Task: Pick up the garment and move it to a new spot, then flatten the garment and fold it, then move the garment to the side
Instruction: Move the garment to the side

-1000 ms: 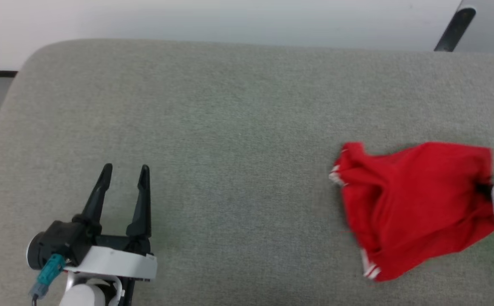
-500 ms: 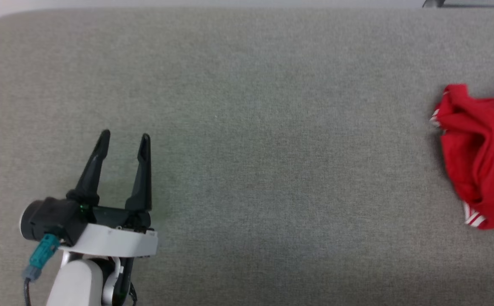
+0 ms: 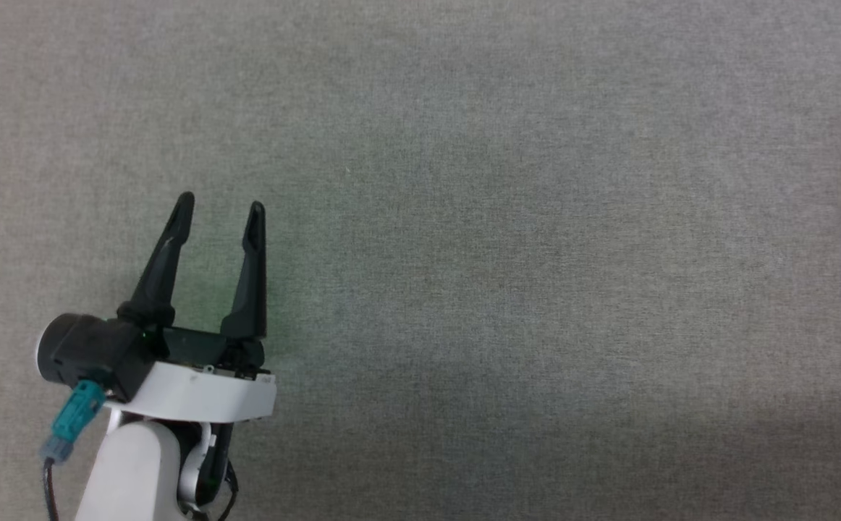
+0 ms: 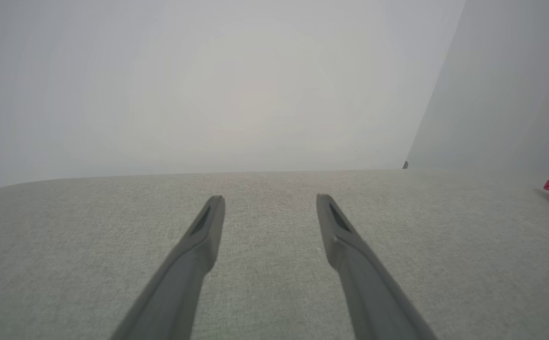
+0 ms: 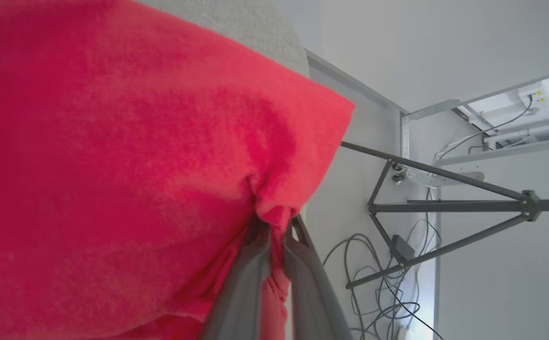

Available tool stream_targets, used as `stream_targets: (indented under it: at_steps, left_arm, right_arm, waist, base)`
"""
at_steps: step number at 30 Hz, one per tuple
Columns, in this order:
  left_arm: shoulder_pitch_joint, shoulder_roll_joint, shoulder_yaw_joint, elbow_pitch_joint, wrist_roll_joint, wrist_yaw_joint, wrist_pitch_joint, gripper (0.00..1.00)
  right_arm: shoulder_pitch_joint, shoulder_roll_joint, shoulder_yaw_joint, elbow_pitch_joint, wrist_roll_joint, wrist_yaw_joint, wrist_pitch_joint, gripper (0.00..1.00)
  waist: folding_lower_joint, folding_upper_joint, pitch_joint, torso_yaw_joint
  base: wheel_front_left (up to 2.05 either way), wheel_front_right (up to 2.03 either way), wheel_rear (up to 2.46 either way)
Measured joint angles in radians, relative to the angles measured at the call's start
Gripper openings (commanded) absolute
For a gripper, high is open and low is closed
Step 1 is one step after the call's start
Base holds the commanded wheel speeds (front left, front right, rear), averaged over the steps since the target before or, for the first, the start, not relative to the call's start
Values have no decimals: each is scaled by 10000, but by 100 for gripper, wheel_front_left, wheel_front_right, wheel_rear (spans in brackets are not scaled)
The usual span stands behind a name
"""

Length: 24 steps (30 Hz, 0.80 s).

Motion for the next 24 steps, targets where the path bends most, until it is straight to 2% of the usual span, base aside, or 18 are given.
stream_targets:
  at_steps: [5, 14, 16, 17, 19, 20, 21, 22, 24]
  left_arm:
    - [-99, 25, -67, 31, -2, 0, 0, 100]
    - [-125, 125, -121, 102, -46, 0, -2, 100]
    - [-126, 130, -115, 144, -46, 0, 0, 100]
    - [-125, 132, -107, 157, -46, 0, 0, 100]
    - [-113, 130, -88, 209, -46, 0, 0, 100]
    - [-101, 128, -75, 238, -46, 0, 0, 100]
    - [-81, 128, -63, 265, -46, 0, 0, 100]
    - [-50, 123, -52, 274, -46, 0, 0, 100]
    - [41, 107, -23, 316, -48, 0, 0, 100]
  right_arm:
    - [-255, 121, -188, 757, -487, 0, -326, 0]
    - [-400, 901, -600, 1774, -1035, 0, -732, 1]
    - [-446, 1058, -700, 1935, -1158, 0, -798, 15]
    - [-482, 1122, -767, 1998, -1202, 0, -869, 30]
    - [-511, 1239, -890, 2109, -1350, 0, -913, 50]
    - [-514, 1302, -943, 2142, -1409, 0, -938, 73]
    - [-524, 1375, -1003, 2173, -1455, 0, -957, 93]
    - [-552, 1434, -1020, 2190, -1501, 0, -951, 100]
    - [-584, 1542, -1055, 2173, -1638, 0, -966, 100]
  waist:
    - [0, 0, 84, 98]
    - [0, 0, 74, 218]
    - [-1, 0, 34, 223]
    - [0, 0, 5, 222]
    - [0, 0, -78, 211]
    - [0, 0, -132, 202]
    - [0, 0, -194, 189]
    - [0, 0, -260, 175]
    - [-1, 0, -417, 140]
  base:
    - [0, 0, 0]
    - [0, 0, 0]
    - [0, 0, 0]
    - [0, 0, 0]
    - [0, 0, 0]
    - [0, 0, 0]
    - [0, 0, 0]
    - [0, 0, 0]
    - [0, 0, 0]
